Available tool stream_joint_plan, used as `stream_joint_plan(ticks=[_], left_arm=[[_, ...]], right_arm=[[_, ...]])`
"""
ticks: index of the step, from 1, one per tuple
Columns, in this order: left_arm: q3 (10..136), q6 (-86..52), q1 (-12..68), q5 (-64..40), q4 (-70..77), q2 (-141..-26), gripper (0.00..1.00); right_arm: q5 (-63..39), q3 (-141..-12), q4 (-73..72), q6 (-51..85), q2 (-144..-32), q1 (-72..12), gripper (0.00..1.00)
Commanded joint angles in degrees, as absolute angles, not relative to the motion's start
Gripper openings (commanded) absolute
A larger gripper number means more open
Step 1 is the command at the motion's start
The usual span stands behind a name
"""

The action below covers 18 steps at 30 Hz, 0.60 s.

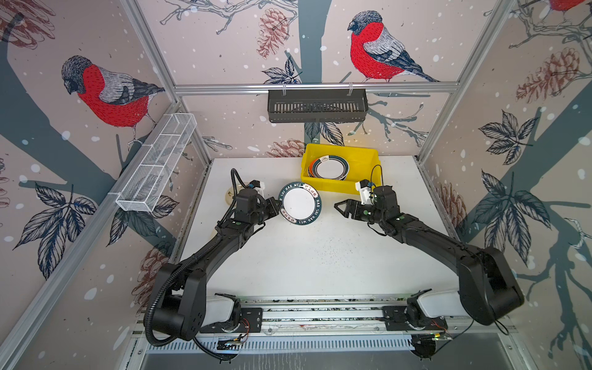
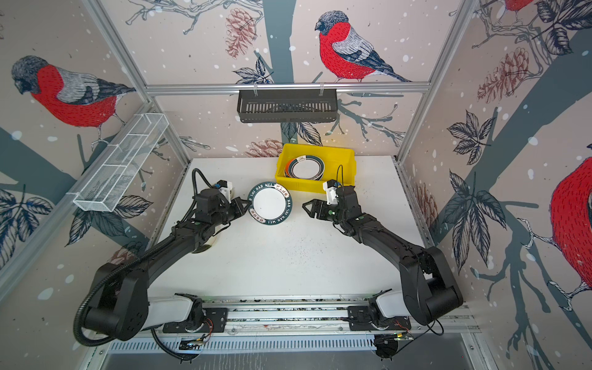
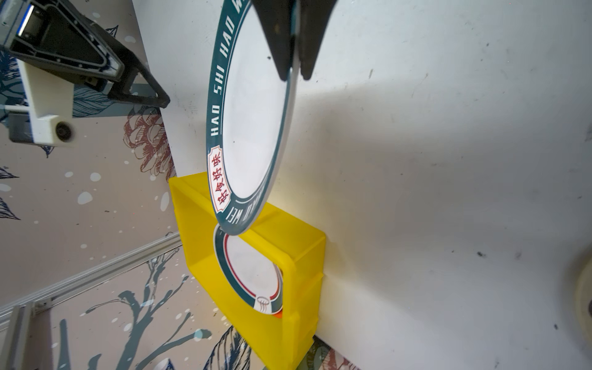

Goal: Place the plates into the plastic bin on the countertop
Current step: Pick up the plate from the center of the table.

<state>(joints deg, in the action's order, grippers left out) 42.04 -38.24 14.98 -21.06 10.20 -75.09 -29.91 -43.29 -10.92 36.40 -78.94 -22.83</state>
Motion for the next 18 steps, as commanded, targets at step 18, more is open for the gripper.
stream_joint_plan(ticks=[18], left_arm=[[76.95,-36.08,18.8,-21.09,20.69,-103.46,0.0]], right_arm=[[-31.18,-36.76,-7.91,31.92,-60.6,-17.11,0.82]])
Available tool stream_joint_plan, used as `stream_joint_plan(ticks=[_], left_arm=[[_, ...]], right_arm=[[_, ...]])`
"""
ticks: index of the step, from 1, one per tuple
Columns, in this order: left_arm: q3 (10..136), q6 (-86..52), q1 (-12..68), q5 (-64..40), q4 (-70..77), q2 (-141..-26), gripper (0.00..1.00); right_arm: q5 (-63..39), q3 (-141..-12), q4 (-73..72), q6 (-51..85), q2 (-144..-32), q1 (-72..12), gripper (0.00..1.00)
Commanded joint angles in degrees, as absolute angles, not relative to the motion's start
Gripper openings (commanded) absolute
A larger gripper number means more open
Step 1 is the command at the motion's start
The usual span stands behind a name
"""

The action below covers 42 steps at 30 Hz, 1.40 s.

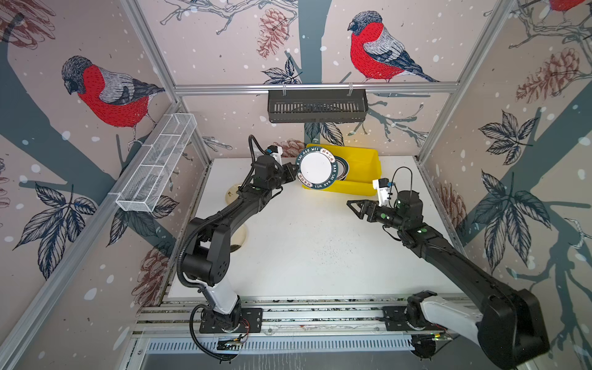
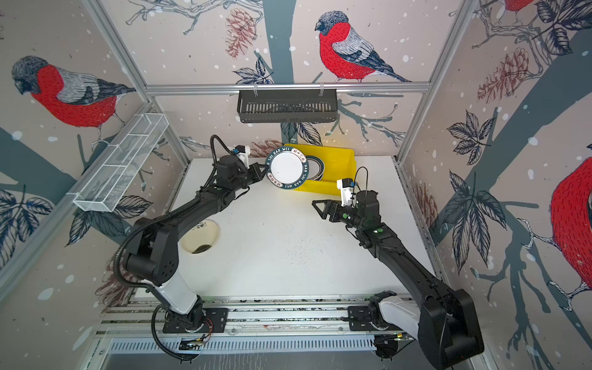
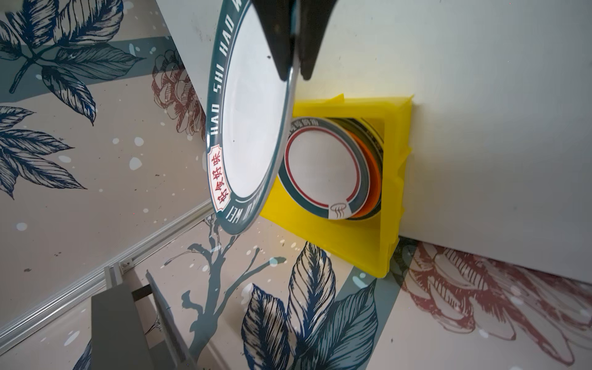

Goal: Place the plates into the plastic bin on the countertop
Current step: Place the plate in the plastic bin.

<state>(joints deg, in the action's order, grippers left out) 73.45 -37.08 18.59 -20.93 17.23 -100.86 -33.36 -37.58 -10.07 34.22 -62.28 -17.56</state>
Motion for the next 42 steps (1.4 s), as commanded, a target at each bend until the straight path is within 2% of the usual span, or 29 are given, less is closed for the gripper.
stream_joint_plan(ticks=[1,7,13,20,39,40,42], left_arm=[[78.68,-36.2,18.78,-20.89,20.89,-105.28,0.0],[87.32,-37.7,18.91,-22.76,20.19,-114.64,0.0],[90.19,-38.67,19.01,-23.26,22.41,-120.04,0.0],[98.16,-38.22,19.6,-22.47,18.07,-126.98,0.0],[110.9,-35.32,20.57,-23.12,11.12,-137.12,0.0],[110.99,-35.4,20.63,-23.01,11.3,-137.11,0.08],[111.26,-35.23,20.74,-23.12,11.43,-136.87,0.35]], right_arm=[[-30.97,-36.53,-7.41,31.77,-59.9,-16.73,0.82],[-30.67,-35.9,-3.96,30.1,-57.17,-13.36,0.83],[-31.54,-33.54,-3.74,30.46,-55.3,-10.7,0.83],[-32.8,-32.08,-4.13,30.67,-55.12,-9.19,0.83],[-34.06,-30.85,-3.78,31.4,-54.82,-7.3,0.82],[-34.06,-30.72,-3.78,31.43,-54.68,-7.29,0.82],[-33.97,-30.51,-3.87,31.34,-54.61,-7.29,0.83]])
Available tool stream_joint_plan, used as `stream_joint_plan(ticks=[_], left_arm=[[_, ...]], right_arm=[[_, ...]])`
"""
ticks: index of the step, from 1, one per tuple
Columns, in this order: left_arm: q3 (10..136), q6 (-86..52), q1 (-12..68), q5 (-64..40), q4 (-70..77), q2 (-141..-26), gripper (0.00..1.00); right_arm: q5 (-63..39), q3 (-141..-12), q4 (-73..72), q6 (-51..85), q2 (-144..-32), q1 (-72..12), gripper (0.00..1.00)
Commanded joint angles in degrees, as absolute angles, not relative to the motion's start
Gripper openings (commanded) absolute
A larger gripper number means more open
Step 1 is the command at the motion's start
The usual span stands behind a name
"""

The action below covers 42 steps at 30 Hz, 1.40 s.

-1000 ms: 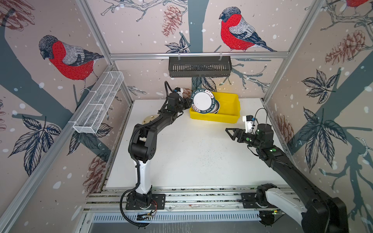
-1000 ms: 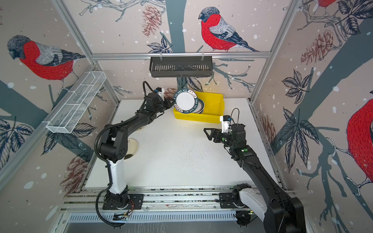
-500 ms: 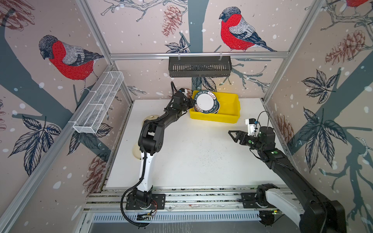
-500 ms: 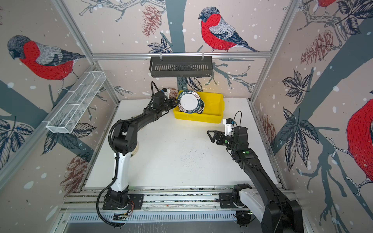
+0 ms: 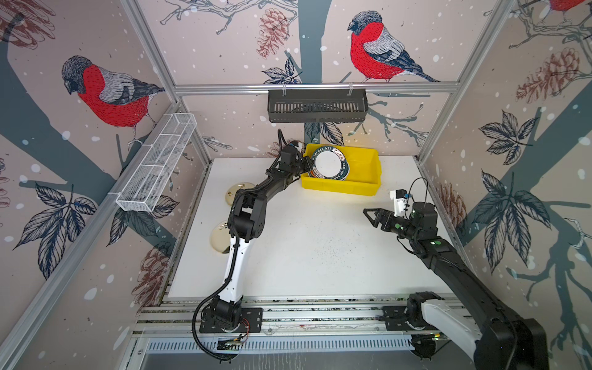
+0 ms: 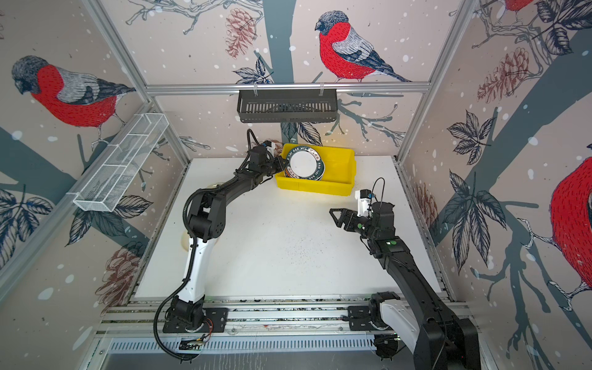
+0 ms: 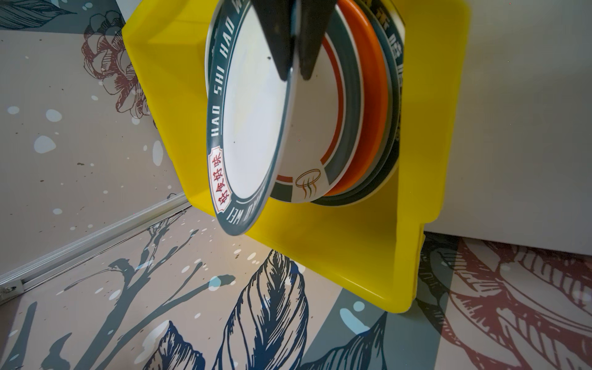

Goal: Place the plates into the plastic bin on the countertop
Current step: Place the plate in the plastic bin, then move the plate at the center of the table.

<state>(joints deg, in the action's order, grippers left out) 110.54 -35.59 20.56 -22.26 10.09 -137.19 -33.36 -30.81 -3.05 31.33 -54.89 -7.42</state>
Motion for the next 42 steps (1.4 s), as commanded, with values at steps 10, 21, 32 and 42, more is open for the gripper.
stream_joint_plan(ticks=[10,21,32,42], left_arm=[[110.61,-28.42,22.04,-19.21,8.05,-129.76,0.98],[94.11,-26.18,22.22,-11.38,7.84,-111.09,0.98],[68.49,-26.67,21.22,3.76,2.27,-88.51,0.98],[47.2,-32.68,14.1,13.17,-3.94,-67.99,0.97]], right_arm=[[-32.31,-30.85,-3.23,30.96,-54.65,-7.29,0.87],[-21.55,-32.23,-2.64,28.62,-58.56,-16.99,0.88],[-21.35,-40.52,-12.21,29.3,-77.85,-29.13,0.88],[-26.3,-55.56,-21.29,32.75,-102.1,-39.51,0.85]])
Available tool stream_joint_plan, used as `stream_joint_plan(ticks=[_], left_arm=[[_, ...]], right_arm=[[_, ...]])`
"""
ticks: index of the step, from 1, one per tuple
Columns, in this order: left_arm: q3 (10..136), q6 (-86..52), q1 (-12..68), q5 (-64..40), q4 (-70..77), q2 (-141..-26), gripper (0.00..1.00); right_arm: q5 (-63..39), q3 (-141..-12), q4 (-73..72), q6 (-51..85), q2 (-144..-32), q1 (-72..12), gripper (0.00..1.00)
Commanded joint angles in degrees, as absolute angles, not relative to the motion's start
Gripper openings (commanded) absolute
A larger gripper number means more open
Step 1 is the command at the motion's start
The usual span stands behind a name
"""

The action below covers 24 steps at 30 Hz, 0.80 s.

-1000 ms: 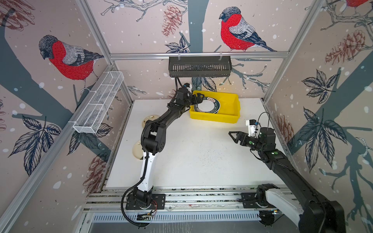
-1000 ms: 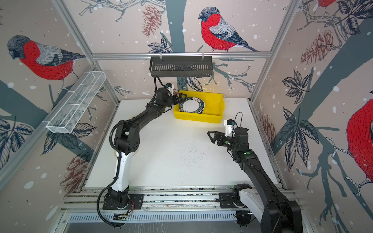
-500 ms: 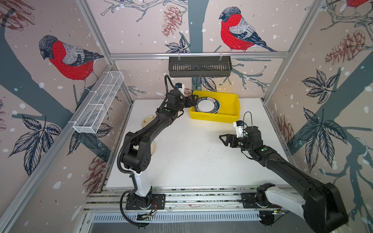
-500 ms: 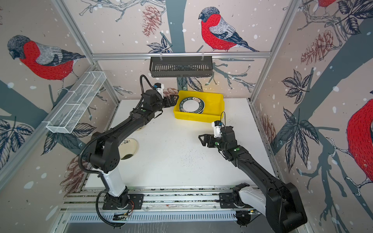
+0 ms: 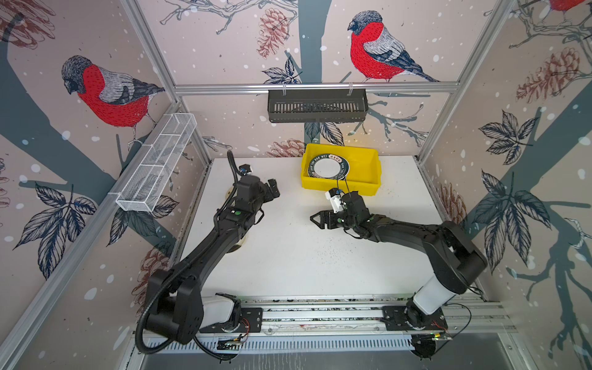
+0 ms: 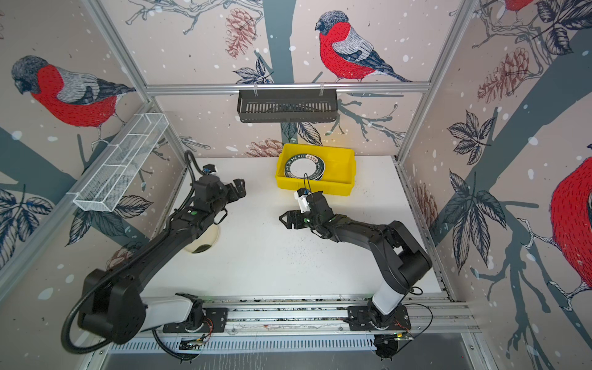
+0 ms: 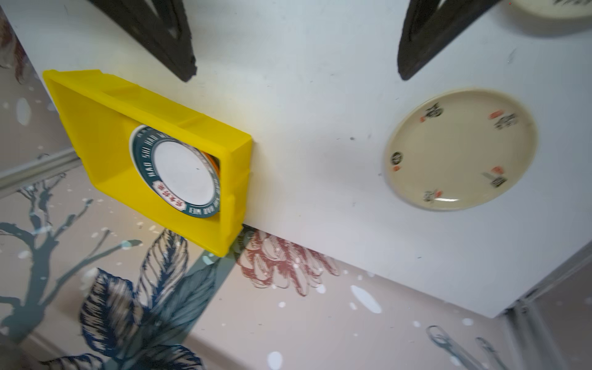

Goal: Place the plates into the plastic bin on the countertop
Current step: Move the plate at the center of the table.

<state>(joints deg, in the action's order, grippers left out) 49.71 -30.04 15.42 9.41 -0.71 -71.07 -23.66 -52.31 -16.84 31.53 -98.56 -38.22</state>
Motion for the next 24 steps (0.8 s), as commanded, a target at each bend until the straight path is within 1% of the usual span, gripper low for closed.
stream_joint_plan(ticks=[1,5,7,8,9,11,13,17,19,21,24], left_arm=[[45.82,-32.98,13.68,14.69,-6.08,-66.25,0.96],[40.74,-33.78,12.16,19.59,-12.44,-60.3,0.87],[37.95,-34.83,9.4,17.19,-13.64,-58.25,0.76],[37.21,-35.42,7.83,15.48,-14.41,-57.78,0.74],[36.56,-35.83,6.2,14.37,-15.37,-57.53,0.74],[35.42,-35.83,4.38,15.54,-16.91,-57.69,0.78],[34.82,-34.84,2.06,16.15,-19.0,-58.78,0.79],[36.4,-34.36,-1.96,16.58,-23.27,-60.2,0.79],[37.48,-32.94,-4.31,18.29,-24.83,-60.99,0.8],[39.3,-30.77,-7.33,17.46,-27.11,-62.7,0.8],[41.39,-27.52,-10.09,18.04,-29.51,-65.4,0.81]], right_arm=[[-27.46,-57.83,-21.6,33.02,-104.43,-40.1,0.85],[-30.03,-64.31,-21.8,33.98,-110.55,-41.73,0.83],[-31.16,-64.95,-22.16,34.16,-111.38,-41.76,0.83],[-31.43,-64.72,-21.86,33.75,-111.11,-41.6,0.83],[-30.94,-64.03,-21.29,33.07,-110.44,-41.34,0.83],[-30.2,-62.05,-20.43,31.82,-108.36,-40.46,0.83],[-30.51,-59.76,-20.23,31.04,-106.07,-38.98,0.83],[-35.69,-56.54,-22.63,31.82,-103.07,-35.75,0.83],[-39.26,-54.22,-26.5,34.55,-101.97,-33.32,0.83],[-41.38,-51.94,-30.03,36.46,-100.49,-31.0,0.84],[-39.75,-52.74,-24.05,32.68,-97.94,-29.75,0.84]])
